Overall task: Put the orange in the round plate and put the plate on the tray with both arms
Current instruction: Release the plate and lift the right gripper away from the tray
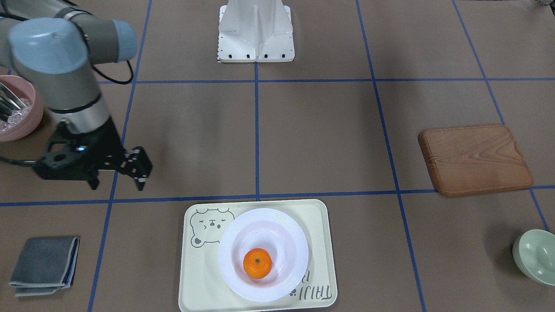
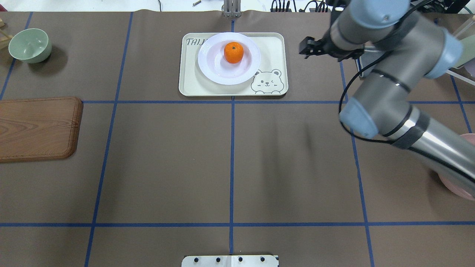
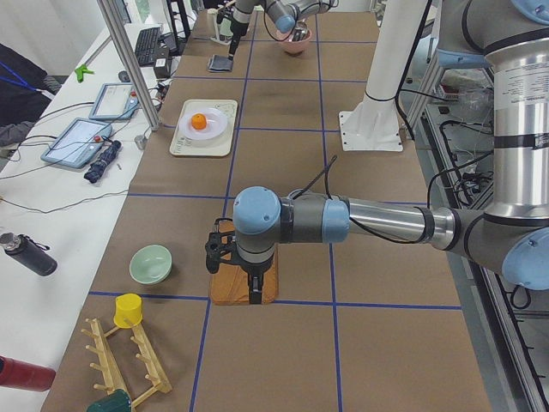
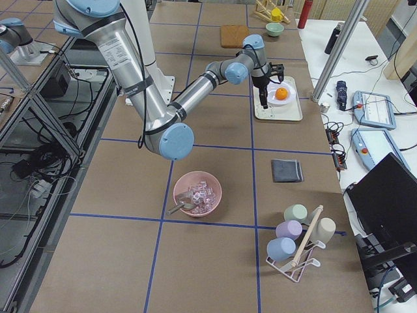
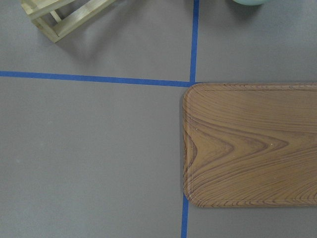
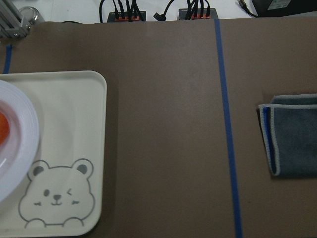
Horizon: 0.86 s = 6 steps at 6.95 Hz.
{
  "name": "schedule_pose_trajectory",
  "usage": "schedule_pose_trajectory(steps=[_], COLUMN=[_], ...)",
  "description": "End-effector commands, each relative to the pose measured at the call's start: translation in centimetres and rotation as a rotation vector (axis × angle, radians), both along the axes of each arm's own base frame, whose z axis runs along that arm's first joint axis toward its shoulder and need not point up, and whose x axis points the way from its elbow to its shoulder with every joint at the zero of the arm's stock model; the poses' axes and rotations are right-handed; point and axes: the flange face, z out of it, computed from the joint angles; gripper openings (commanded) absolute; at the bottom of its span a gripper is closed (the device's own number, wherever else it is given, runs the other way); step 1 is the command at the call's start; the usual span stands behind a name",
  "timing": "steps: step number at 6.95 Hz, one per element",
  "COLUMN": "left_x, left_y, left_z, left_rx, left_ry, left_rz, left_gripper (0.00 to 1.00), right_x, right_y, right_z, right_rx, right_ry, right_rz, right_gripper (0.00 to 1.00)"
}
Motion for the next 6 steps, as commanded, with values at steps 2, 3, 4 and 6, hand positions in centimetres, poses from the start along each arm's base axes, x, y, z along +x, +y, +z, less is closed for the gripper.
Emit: schedule_pose_trajectory(steps=[2,3,4,6], left_x=[0.0,0.0,0.0,0.1], left_y=[0.0,0.0,0.0,0.3], left_z=[-0.4,-0.4,-0.4,-0.2], left_rx=[0.021,0.024,0.025,0.023], left_ry=[-0.007,-0.007,-0.007,-0.005], left_rz=[0.001,0.002,0.004,0.005], left_gripper=[0.99,0.99,0.99,0.99], right_x=[21.2,25.7,29.5,33.4], right_y=[0.8,1.8,3.0,8.9], right_z=[15.2,17.7,19.7,28.0], right_rx=[0.044,0.024,-0.001,-0.040], right_ry=[0.063,0.107,0.145,0.157], right_rz=[-0.211,-0.256,-0.349,-0.406], right_gripper=[1.00,1.00,1.00,1.00])
